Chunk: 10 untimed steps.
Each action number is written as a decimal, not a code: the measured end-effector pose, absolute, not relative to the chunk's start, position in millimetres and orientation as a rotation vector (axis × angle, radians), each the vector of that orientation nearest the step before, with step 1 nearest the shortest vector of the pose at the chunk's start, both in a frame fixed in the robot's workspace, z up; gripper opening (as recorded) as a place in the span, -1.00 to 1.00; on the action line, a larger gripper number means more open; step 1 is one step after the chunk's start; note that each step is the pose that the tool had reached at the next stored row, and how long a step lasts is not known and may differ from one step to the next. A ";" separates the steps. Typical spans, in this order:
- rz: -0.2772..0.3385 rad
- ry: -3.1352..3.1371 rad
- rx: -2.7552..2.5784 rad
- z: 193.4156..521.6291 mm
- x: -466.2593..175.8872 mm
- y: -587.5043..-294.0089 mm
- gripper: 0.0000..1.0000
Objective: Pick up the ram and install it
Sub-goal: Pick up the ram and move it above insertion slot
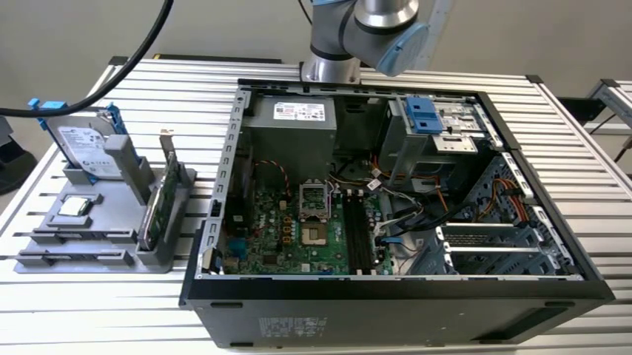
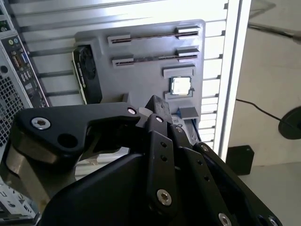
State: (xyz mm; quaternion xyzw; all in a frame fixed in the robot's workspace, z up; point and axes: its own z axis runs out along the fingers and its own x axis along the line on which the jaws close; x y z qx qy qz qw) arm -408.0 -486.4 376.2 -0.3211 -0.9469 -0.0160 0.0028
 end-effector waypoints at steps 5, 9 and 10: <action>-0.049 -2.964 -1.018 376.1 -408.0 -486.4 -1.00; -0.048 -2.957 -1.033 375.9 -408.0 -486.4 -1.00; -0.048 -2.955 -1.039 375.8 -408.0 -486.4 -1.00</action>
